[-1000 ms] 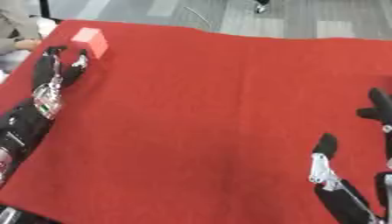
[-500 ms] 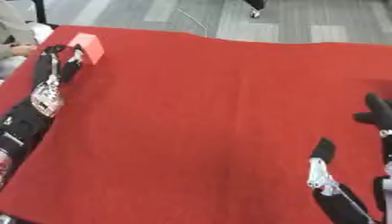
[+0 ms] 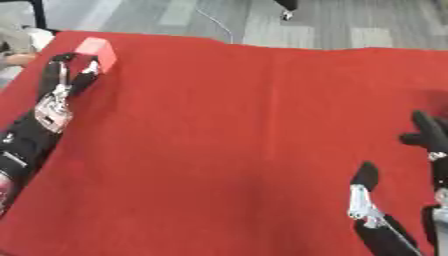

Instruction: Pick up the objects with one hand, pass them to the other hand, and then place them into the box on the other side of the table.

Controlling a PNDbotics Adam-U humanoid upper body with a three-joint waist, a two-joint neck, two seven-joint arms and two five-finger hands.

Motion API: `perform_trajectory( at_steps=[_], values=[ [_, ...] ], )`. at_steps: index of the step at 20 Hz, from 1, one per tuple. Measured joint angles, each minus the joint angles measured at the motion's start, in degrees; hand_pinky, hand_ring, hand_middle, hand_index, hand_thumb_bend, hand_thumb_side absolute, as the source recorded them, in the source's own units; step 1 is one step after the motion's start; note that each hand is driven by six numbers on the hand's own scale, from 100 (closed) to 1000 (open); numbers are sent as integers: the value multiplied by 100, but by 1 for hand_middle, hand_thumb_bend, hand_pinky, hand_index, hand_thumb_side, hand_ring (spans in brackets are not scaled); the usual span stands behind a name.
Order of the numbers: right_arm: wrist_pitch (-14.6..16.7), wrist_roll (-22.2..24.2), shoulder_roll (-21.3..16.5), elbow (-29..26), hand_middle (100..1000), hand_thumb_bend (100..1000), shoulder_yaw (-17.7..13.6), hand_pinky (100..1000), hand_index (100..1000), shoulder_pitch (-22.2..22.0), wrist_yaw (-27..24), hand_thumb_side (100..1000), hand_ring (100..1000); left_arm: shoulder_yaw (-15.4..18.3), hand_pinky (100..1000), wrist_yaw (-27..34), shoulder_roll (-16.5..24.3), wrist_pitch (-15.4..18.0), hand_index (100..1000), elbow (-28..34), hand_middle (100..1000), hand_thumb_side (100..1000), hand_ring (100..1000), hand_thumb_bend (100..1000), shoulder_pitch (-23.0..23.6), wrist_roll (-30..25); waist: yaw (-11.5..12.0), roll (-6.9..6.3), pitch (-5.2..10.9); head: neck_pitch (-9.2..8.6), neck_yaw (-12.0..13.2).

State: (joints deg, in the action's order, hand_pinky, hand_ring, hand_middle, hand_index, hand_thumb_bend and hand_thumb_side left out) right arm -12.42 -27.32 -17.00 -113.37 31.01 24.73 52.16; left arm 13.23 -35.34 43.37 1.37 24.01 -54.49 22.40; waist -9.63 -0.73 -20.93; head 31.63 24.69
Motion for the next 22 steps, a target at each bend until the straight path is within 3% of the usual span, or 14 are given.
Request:
perform_trajectory(
  at_steps=[3, 6, 10, 14, 19, 21, 22],
  values=[
    [21, 9, 1, 0, 658, 100, 10, 697, 956, 0, 0, 469, 889, 46, 727, -7, -4, -45, 725, 91, 642, 436, 722, 100, -12, 68, -12, 2, -1, -1, 5],
    [31, 13, 2, 0, 656, 100, 11, 696, 956, -4, 0, 469, 889, 96, 684, 18, -13, -14, 636, 187, 538, 293, 627, 100, -12, 192, -17, 14, -2, -1, 24],
    [52, 32, 3, 0, 657, 100, 7, 698, 956, -26, -1, 468, 889, 142, 644, 185, -15, 151, 528, 265, 436, 328, 535, 100, -10, 399, -15, 14, -1, 1, 51],
    [66, 48, 3, 0, 657, 100, 3, 699, 955, -50, -1, 469, 889, 172, 620, 415, -16, 373, 494, 324, 399, 343, 506, 100, 0, 549, 9, 14, 7, 4, 69],
    [74, 68, 2, 0, 658, 100, -29, 700, 955, -54, -1, 470, 889, 214, 633, 553, -13, 602, 562, 468, 460, 339, 562, 100, 7, 876, 35, 13, 64, 45, 120],
    [72, 71, 1, 0, 658, 100, -29, 700, 956, -55, -1, 470, 889, 244, 646, 557, -6, 720, 616, 541, 500, 365, 595, 100, 7, 1146, 57, 10, 74, 55, 131],
    [71, 73, 0, 0, 658, 100, -29, 700, 956, -56, -1, 470, 889, 248, 679, 548, 1, 764, 697, 559, 568, 445, 659, 100, 7, 1291, 62, 5, 77, 56, 138]
  ],
)
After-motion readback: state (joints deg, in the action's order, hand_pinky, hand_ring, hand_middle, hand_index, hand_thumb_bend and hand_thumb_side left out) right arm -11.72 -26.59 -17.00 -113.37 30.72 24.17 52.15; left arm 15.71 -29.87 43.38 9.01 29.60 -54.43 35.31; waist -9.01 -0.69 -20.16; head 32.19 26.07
